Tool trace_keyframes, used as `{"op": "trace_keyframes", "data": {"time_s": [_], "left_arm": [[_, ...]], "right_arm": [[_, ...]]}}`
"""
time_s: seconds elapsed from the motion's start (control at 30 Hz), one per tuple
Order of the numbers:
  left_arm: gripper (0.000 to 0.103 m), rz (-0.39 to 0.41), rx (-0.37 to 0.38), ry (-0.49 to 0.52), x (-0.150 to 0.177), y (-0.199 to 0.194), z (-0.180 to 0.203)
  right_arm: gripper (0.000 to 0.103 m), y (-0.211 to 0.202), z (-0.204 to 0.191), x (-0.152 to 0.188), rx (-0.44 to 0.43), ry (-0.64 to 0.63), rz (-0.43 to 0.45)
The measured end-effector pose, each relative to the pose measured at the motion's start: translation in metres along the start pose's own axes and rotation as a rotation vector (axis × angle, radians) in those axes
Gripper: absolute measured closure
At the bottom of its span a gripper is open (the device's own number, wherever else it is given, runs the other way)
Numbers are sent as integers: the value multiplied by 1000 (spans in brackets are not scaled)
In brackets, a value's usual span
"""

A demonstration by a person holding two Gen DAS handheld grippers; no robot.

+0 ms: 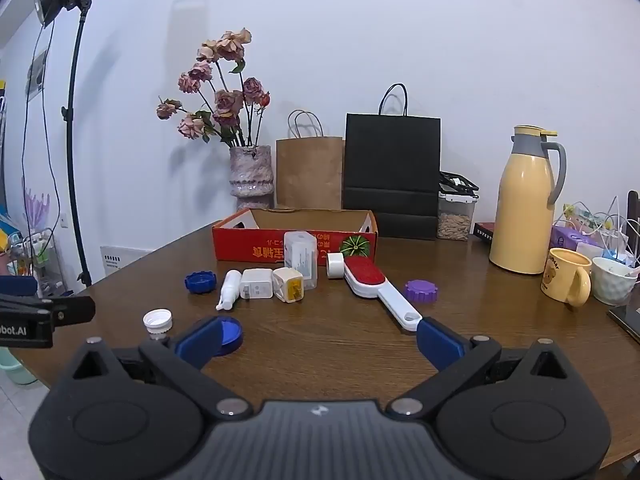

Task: Organize rigid objects

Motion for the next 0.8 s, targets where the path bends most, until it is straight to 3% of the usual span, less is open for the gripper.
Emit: {"op": "trace_keyframes", "data": {"time_s": [0.8], "left_arm": [[0, 13, 7, 2, -5, -1, 3]], "right_arm": [[0, -1, 2, 0, 0, 0, 0]]}}
Point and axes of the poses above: each gripper's, at about its wrist camera, not at the fingertips, and y roughly the way its jaws point, z to its right, x to its underside, the point moved 8 cm from there along y, roughly the way its jaws point, and after that the axes turned 14 degrees about x, right-handed, at the moved point
